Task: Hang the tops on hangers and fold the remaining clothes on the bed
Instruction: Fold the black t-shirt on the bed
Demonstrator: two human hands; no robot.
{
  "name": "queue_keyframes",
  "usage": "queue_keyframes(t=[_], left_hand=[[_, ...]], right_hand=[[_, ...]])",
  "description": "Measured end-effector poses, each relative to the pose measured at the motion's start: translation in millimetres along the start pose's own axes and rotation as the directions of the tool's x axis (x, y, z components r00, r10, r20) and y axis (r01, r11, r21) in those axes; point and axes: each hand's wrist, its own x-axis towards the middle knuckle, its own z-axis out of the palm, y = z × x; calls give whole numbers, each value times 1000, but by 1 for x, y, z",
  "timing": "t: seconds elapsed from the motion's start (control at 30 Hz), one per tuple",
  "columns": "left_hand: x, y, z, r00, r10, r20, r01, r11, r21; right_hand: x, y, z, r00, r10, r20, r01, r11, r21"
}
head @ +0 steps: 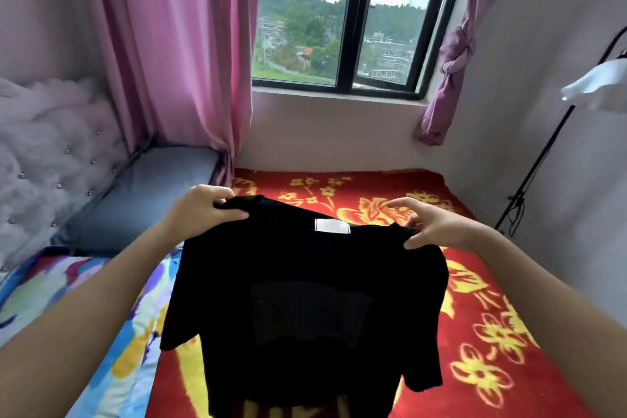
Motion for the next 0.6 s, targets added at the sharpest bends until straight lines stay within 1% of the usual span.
queue_keyframes(t=[0.07, 0.1, 0.17, 0.23, 0.27, 0.37, 0.4, 0.47, 0.53, 0.57, 0.6], left_hand=[[-8, 2, 8, 998, 2, 59, 10, 981, -192], [-12, 2, 10, 994, -3, 110, 36, 951, -307], [-21, -3, 13, 972, -15, 233, 137, 846, -515], [-29, -7, 14, 938, -20, 347, 245, 746, -620], [-32, -11, 16, 925, -18, 380, 275, 722, -635], [-48, -18, 24, 919, -48, 391, 323, 661, -677], [-51, -19, 24, 923, -70, 379, 335, 630, -700], [-58, -17, 23, 943, -98, 317, 312, 592, -743], [-65, -11, 19, 949, -108, 298, 302, 584, -753], [-71, -2, 15, 954, -108, 281, 287, 608, -740], [-76, 5, 12, 963, -115, 242, 257, 657, -708]], right_hand=[[-1, 12, 12, 993, 114, 11, -111, 984, -138], [-1, 17, 19, 987, 161, 22, -154, 969, -194], [-5, 31, 35, 964, 259, 67, -232, 934, -271], [-13, 43, 49, 949, 304, 89, -270, 923, -273], [-18, 47, 55, 948, 304, 89, -278, 933, -229], [-37, 58, 69, 963, 265, 53, -264, 964, -14], [-41, 62, 71, 968, 248, 29, -250, 967, 49], [-52, 65, 74, 979, 204, -22, -198, 969, 144], [-60, 68, 73, 982, 176, -73, -157, 964, 213], [-66, 70, 72, 984, 153, -88, -129, 964, 234], [-73, 69, 71, 988, 130, -88, -105, 962, 251]])
